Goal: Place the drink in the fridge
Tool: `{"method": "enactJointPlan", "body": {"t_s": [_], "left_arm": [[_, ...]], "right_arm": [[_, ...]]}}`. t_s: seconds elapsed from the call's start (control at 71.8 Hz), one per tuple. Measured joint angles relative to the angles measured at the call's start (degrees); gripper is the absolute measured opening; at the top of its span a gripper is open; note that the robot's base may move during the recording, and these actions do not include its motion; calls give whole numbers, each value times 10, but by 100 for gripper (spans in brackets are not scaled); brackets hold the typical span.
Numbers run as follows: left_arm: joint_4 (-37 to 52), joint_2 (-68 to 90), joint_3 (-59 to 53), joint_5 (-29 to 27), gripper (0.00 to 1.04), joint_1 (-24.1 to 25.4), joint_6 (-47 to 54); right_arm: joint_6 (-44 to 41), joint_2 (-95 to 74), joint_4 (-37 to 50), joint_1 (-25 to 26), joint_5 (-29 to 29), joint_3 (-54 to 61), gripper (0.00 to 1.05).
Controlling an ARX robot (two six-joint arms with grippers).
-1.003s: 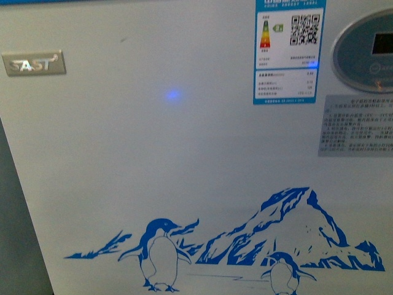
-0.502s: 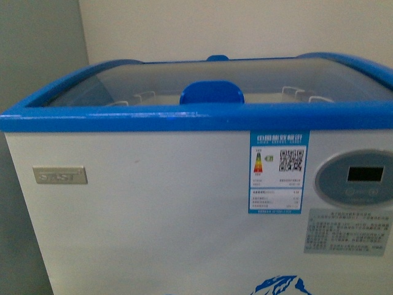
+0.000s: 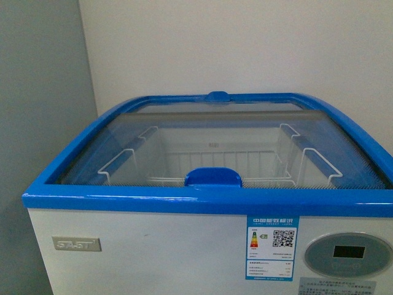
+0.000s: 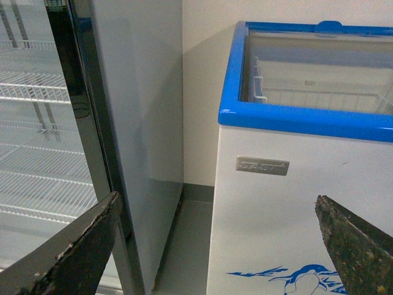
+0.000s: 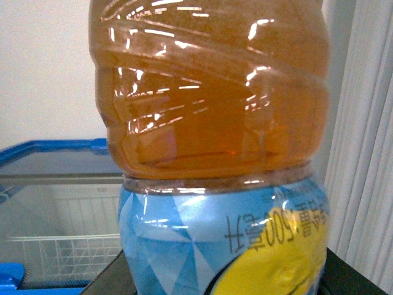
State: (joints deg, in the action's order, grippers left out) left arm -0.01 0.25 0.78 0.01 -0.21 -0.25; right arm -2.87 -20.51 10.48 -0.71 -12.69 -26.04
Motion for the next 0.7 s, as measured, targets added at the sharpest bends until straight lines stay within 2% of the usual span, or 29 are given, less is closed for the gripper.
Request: {"method": "enactJointPlan", "body": {"t_s": [0.111, 0.167, 0.181, 0.223, 0.237, 0.348, 0.432, 0.502, 0.544, 0.697], "left_arm": [[0, 0, 0, 4, 97, 1, -3], [-35, 25, 14, 89, 97, 27, -45], [-38, 47, 20, 125, 97, 41, -67], [-28, 86, 27, 175, 97, 57, -99], [-14, 114, 31, 200, 97, 65, -118], [100, 252, 63, 276, 97, 85, -163], [189, 349, 103, 288, 97, 87, -164], [293, 482, 179, 305, 97, 77, -142], [326, 551, 229, 315, 97, 60, -116], [315, 674, 344, 355, 97, -1, 1]], "right_arm": [[0, 0, 0, 0, 0, 0, 39], [0, 0, 0, 0, 0, 0, 39], [0, 0, 0, 0, 0, 0, 39], [0, 0, 0, 0, 0, 0, 39], [0, 0, 0, 0, 0, 0, 39], [0, 0, 0, -1, 0, 0, 39], [0, 0, 0, -1, 0, 0, 39], [0, 0, 0, -1, 0, 0, 39], [0, 0, 0, -1, 0, 0, 39], [0, 0, 0, -1, 0, 0, 39]]}}
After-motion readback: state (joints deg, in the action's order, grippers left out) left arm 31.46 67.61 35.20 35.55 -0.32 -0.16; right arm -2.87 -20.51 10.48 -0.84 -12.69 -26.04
